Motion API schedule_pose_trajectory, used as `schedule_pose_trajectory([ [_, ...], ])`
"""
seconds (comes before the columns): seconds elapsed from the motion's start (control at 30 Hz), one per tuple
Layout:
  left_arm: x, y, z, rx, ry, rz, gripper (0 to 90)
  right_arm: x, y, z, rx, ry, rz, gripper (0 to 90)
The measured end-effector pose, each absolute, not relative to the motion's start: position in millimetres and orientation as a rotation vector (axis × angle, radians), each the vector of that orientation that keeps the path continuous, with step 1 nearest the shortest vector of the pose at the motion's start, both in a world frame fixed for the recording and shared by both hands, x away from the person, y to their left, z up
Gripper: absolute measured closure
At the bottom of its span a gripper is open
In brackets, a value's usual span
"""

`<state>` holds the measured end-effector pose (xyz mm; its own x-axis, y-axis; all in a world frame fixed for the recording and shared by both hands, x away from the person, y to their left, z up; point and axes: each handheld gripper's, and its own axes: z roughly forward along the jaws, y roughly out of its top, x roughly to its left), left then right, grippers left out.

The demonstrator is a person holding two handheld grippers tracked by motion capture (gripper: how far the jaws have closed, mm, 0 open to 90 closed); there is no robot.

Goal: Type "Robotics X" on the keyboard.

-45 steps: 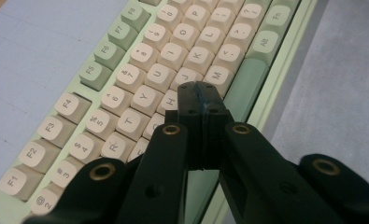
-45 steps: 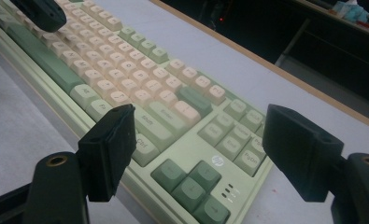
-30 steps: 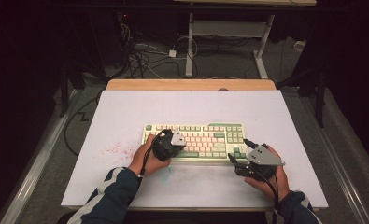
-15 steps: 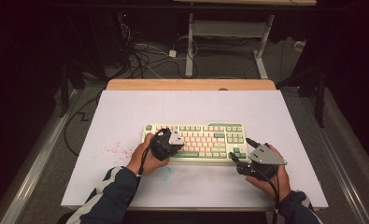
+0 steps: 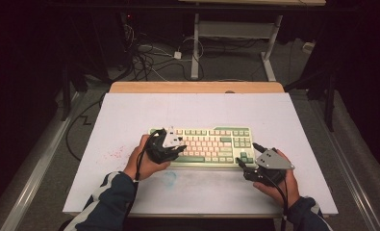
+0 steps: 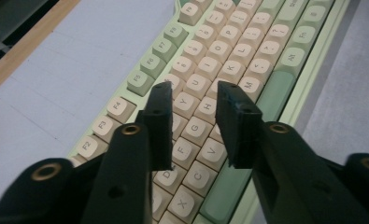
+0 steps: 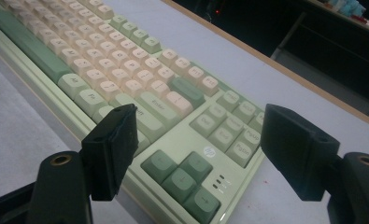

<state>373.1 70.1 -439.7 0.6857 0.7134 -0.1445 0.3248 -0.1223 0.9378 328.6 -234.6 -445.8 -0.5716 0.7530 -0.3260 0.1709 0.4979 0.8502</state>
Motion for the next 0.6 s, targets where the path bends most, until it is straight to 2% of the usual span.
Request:
schedule_pose_trajectory([
  [0.17, 368.7, 78.3, -437.2, 1.681, 0.818, 0.463, 43.4, 328.9, -234.5, -446.1, 0.758, 2.039, 1.044, 28.4],
  [0.27, 368.1, 84.5, -436.6, 1.650, 0.841, 0.481, 29.6, 329.2, -234.3, -446.6, 0.760, 2.045, 1.040, 28.3],
  [0.4, 364.1, 96.8, -437.6, 1.620, 0.831, 0.504, 23.5, 329.5, -234.2, -446.9, 0.760, 2.051, 1.040, 28.3],
  [0.6, 356.3, 118.0, -443.1, 1.600, 0.861, 0.564, 20.8, 330.0, -233.9, -446.6, 0.762, 2.052, 1.045, 28.2],
])
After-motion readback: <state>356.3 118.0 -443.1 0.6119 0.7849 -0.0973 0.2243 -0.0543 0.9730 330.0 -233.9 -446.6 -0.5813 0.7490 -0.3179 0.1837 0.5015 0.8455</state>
